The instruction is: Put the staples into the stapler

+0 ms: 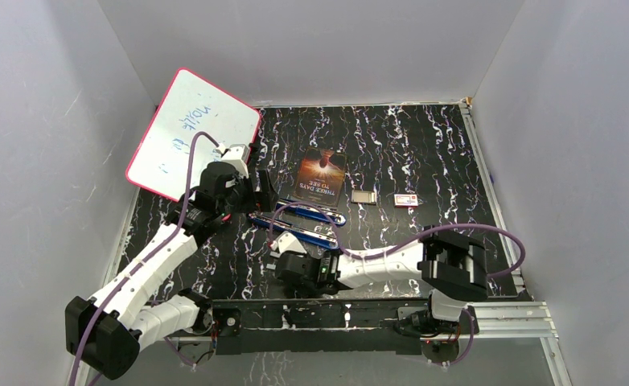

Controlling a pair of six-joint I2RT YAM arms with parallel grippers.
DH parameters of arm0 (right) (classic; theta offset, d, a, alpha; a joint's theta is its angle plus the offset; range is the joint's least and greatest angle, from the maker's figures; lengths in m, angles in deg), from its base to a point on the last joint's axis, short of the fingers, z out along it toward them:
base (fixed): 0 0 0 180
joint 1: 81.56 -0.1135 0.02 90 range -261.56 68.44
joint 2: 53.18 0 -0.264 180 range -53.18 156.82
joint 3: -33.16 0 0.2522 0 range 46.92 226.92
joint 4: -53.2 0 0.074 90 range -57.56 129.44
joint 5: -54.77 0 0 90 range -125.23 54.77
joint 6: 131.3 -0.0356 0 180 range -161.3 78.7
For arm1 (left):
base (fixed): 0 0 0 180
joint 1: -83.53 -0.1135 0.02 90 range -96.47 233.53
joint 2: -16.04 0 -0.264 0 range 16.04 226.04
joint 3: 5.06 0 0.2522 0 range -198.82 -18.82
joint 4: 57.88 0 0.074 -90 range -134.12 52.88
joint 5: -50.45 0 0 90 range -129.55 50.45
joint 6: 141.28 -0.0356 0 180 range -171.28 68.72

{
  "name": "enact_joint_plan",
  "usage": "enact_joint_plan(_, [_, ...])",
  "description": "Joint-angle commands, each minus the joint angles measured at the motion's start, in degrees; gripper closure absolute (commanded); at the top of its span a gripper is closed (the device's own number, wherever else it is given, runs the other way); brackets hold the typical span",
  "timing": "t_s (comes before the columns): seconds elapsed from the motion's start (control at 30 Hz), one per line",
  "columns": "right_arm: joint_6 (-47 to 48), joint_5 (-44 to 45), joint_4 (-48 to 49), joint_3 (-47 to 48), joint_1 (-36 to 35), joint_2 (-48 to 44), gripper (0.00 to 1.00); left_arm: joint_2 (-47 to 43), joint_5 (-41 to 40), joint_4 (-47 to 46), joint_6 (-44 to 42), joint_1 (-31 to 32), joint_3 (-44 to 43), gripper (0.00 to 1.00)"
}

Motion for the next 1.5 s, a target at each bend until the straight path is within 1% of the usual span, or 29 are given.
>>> enact_joint_plan(0.0, [-1.87, -2.5, -0.07, -2.46, -0.24, -3.55, 0.51, -0.33, -0.01, 0.03, 0.08, -0.29, -0.41, 0.02])
enact_joint_plan(0.17, [-3.15, -2.99, -0.04, -3.65, -0.48, -4.51, 0.51, -0.29, 0.07, -0.29, 0.3, -0.32, -0.1, 0.02])
enact_joint_plan(0.47, [-1.24, -1.99, 1.93, -1.78, -0.52, -1.49, 0.49, -0.33, 0.27, -0.2, 0.35, -0.28, -0.16, 0.02])
enact_joint_plan(0.63, [-1.09, -1.86, 1.16, -1.57, -0.53, -0.82, 0.58, -0.68, -0.27, 0.2, 0.18, -0.28, -0.05, 0.02])
enact_joint_plan(0.8, [-0.94, -1.26, 1.2, -1.65, -0.51, -0.57, 0.6, -0.69, -0.45, 0.2, 0.26, -0.28, -0.02, 0.02])
enact_joint_plan(0.93, [-0.79, -1.41, 1.49, -1.55, -0.5, -0.15, 0.63, -0.69, -0.59, 0.27, 0.18, -0.28, -0.04, 0.02])
enact_joint_plan(1.0, [-0.55, -1.43, 2.0, -1.86, -0.53, -0.11, 0.63, -0.65, -0.62, 0.2, 0.18, -0.29, -0.05, 0.02])
enact_joint_plan(1.1, [0.03, -1.22, 2.44, -1.92, -0.52, -0.11, 0.58, -0.59, -0.6, 0.13, 0.22, -0.29, -0.1, 0.02])
enact_joint_plan(1.17, [0.18, -1.16, 2.61, -1.91, -0.48, 0.06, 0.58, -0.64, -0.61, 0.22, 0.26, -0.28, -0.05, 0.02])
enact_joint_plan(1.27, [0.23, -1.36, 2.53, -1.98, -0.53, 0.2, 0.63, -0.62, -0.54, 0.28, 0.35, -0.28, -0.09, 0.02])
enact_joint_plan(1.37, [0.23, -1.16, 2.67, -2.42, -0.5, -0.24, 0.71, -0.79, -0.58, 0.2, 0.52, -0.29, 0.03, 0.02])
enact_joint_plan(1.47, [0.23, -0.25, 3.89, -3.45, -0.44, -2.54, 0.78, -0.84, -0.49, 0.05, 0.86, -0.28, -0.07, 0.02])
